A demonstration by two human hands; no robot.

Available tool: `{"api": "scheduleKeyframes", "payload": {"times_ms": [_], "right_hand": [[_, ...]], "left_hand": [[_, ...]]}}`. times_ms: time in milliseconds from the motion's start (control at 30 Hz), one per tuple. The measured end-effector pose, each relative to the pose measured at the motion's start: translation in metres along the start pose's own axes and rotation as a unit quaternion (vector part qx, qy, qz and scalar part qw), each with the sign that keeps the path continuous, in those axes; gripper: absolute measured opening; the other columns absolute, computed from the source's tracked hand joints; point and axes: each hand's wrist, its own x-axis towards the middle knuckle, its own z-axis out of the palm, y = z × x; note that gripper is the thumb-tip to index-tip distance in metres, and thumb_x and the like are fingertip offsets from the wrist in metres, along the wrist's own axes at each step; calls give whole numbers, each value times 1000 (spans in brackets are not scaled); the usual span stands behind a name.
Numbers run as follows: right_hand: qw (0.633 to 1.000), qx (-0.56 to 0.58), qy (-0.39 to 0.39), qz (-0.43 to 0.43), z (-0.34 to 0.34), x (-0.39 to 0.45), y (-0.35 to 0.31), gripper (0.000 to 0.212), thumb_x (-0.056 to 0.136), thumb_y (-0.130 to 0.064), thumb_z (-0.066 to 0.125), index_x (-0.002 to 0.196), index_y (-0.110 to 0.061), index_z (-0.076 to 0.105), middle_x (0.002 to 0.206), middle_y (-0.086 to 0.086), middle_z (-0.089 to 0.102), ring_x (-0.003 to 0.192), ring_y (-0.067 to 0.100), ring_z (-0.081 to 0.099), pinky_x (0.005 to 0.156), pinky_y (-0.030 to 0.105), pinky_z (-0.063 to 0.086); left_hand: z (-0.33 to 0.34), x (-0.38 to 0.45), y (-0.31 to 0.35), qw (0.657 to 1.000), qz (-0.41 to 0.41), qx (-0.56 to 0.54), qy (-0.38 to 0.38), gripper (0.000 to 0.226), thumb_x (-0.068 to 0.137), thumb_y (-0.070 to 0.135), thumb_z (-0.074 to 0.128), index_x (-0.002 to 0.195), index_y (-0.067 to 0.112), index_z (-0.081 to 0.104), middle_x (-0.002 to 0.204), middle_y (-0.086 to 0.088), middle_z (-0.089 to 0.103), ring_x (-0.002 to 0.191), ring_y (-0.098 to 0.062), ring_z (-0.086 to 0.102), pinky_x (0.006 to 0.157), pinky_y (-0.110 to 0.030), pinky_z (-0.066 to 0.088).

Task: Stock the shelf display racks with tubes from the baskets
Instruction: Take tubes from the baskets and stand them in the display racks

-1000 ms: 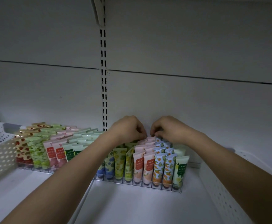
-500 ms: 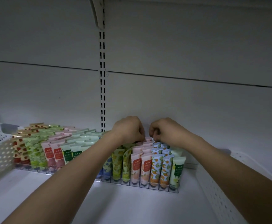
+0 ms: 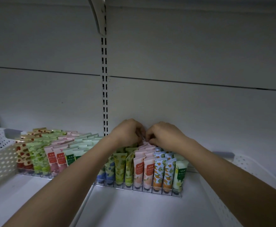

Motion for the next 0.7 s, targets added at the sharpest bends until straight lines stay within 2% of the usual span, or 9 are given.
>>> {"api": "scheduleKeyframes", "payload": {"times_ms": [167, 367, 500, 700], "right_hand": [[999, 32, -1, 15, 1, -1, 3, 14, 88, -19, 65, 97, -26, 73, 101, -1, 71, 92, 20, 64, 78, 31, 50], [999, 47, 7, 16, 4, -1, 5, 12, 89, -20, 66, 97, -25, 73, 102, 0, 71, 93, 20, 63, 78, 30, 48], [998, 57, 13, 15, 4, -2, 6, 15, 89, -21, 66, 100, -26, 75, 105, -2, 72, 96, 19, 64, 83, 33, 51], [997, 62, 32, 19, 6, -3, 9, 14, 88, -25, 66, 99, -26, 75, 101, -5, 72, 94, 16, 64, 82, 34, 52]], "left_hand": [[0, -2, -1, 999, -18, -42, -3, 22, 74, 2, 65, 78, 23, 71, 69, 14, 68, 72, -1, 68, 64, -9, 49], [3, -1, 0, 998, -30, -52, 8, 22, 72, 3, 66, 73, 25, 70, 69, 14, 69, 74, -4, 69, 69, -17, 54], [3, -2, -2, 997, -34, -70, 13, 20, 74, 4, 66, 75, 23, 72, 68, 18, 67, 76, -6, 69, 76, -25, 57], [5, -1, -4, 997, -31, -70, 15, 17, 75, 5, 68, 85, 17, 75, 81, 5, 74, 78, -6, 70, 80, -29, 58]]}}
